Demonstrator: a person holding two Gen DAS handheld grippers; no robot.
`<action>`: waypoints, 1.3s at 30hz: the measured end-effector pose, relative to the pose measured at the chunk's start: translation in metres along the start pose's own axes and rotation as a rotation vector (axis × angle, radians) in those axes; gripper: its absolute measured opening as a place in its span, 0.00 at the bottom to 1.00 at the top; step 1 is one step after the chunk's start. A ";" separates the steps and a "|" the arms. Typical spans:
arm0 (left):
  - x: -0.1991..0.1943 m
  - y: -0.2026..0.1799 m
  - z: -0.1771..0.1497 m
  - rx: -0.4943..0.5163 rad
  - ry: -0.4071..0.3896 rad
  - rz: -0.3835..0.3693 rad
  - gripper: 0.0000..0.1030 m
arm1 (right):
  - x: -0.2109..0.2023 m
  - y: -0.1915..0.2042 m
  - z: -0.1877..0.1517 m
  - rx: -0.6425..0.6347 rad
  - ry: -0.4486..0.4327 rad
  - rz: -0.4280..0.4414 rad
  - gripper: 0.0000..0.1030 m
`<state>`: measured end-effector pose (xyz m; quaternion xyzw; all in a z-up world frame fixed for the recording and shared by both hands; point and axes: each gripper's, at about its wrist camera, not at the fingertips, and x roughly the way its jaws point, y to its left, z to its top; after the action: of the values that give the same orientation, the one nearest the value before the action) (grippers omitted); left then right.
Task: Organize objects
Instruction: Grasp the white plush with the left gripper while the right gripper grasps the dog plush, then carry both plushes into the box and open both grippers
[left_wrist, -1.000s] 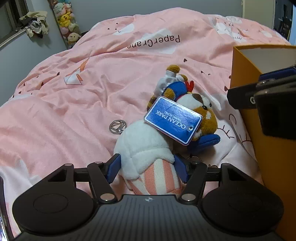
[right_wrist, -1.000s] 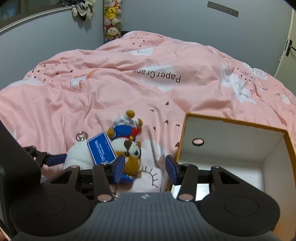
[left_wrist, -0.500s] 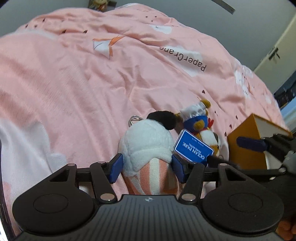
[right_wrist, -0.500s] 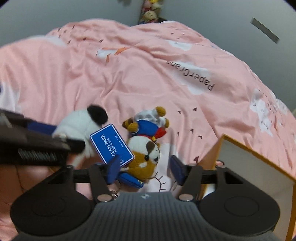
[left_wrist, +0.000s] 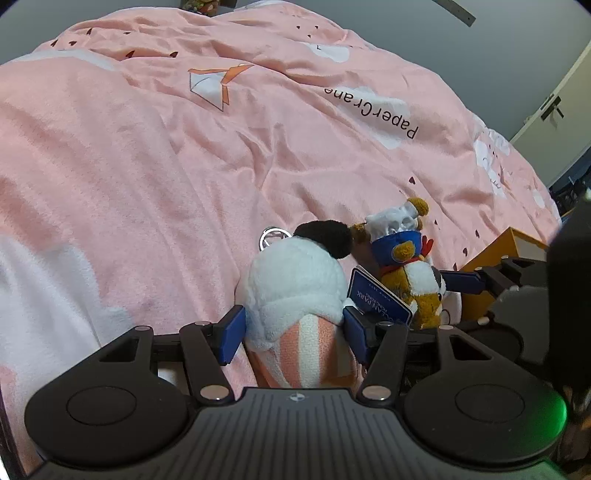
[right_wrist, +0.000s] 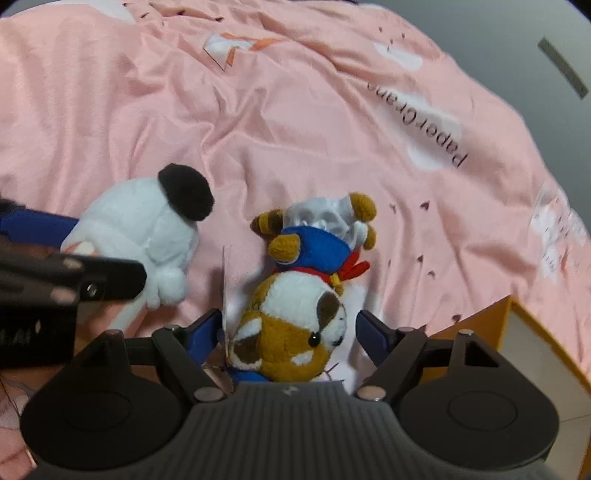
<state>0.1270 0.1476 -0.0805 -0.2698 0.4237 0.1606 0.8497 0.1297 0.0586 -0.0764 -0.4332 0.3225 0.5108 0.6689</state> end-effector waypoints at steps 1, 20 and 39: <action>0.001 0.000 0.000 0.000 -0.001 0.002 0.64 | 0.002 -0.001 0.000 0.006 0.005 0.009 0.67; -0.027 -0.005 -0.003 -0.077 -0.042 -0.068 0.60 | -0.095 -0.034 -0.035 0.250 -0.229 0.125 0.53; -0.073 -0.126 0.027 0.056 -0.085 -0.462 0.59 | -0.193 -0.137 -0.108 0.511 -0.386 0.006 0.54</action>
<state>0.1644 0.0590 0.0328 -0.3287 0.3187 -0.0389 0.8882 0.2101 -0.1318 0.0815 -0.1452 0.3086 0.4879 0.8035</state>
